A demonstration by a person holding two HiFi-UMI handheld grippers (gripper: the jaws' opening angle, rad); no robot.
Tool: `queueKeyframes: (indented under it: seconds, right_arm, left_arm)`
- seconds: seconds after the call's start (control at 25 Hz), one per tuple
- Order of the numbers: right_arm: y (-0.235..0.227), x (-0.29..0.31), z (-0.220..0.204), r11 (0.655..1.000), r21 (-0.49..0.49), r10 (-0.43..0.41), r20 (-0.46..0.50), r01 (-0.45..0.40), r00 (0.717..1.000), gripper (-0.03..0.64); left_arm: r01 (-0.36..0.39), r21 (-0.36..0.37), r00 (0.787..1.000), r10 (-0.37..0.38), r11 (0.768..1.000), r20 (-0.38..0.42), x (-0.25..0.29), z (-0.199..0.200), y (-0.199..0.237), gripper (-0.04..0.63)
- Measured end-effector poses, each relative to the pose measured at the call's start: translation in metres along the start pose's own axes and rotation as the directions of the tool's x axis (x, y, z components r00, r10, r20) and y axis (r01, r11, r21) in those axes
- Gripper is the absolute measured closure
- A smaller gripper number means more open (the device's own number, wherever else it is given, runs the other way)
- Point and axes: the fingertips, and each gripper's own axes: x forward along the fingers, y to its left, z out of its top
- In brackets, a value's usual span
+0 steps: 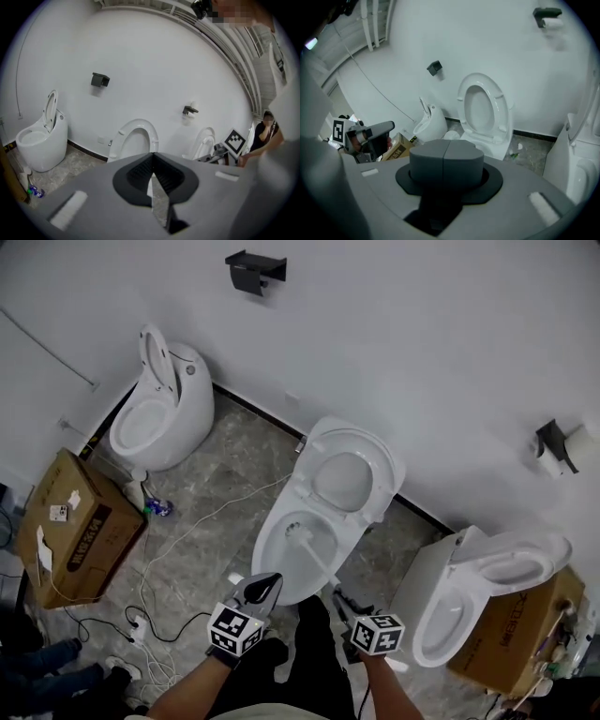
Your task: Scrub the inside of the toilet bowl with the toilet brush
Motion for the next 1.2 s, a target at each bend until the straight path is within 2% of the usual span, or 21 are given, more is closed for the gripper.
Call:
queueKeyframes:
  seconds: [0.24, 0.52, 0.84, 1.08, 1.2]
  right_arm:
    - [0.057, -0.066, 0.057, 0.991, -0.132, 0.06, 0.175, -0.037, 0.983, 0.457]
    - [0.123, -0.139, 0.124, 0.957, -0.288, 0.126, 0.354, -0.02, 0.927, 0.457]
    - [0.179, -0.187, 0.172, 0.915, -0.402, 0.173, 0.468, 0.034, 0.867, 0.456]
    - [0.218, -0.222, 0.212, 0.862, -0.491, 0.206, 0.566, 0.125, 0.798, 0.456]
    - [0.234, -0.231, 0.228, 0.857, -0.497, 0.209, 0.578, 0.137, 0.789, 0.457]
  left_arm:
    - [-0.031, 0.011, 0.996, 0.03, 0.999, 0.079, -0.042, 0.069, -0.018, 0.59]
    - [-0.041, 0.066, 0.977, 0.026, 0.997, 0.212, -0.088, 0.162, -0.045, 0.591]
    - [-0.051, 0.081, 0.957, 0.026, 0.995, 0.289, -0.13, 0.219, -0.062, 0.589]
    - [-0.086, 0.136, 0.933, 0.032, 0.987, 0.359, -0.163, 0.27, -0.074, 0.589]
    - [-0.119, 0.151, 0.918, 0.05, 0.981, 0.394, -0.177, 0.292, -0.074, 0.589]
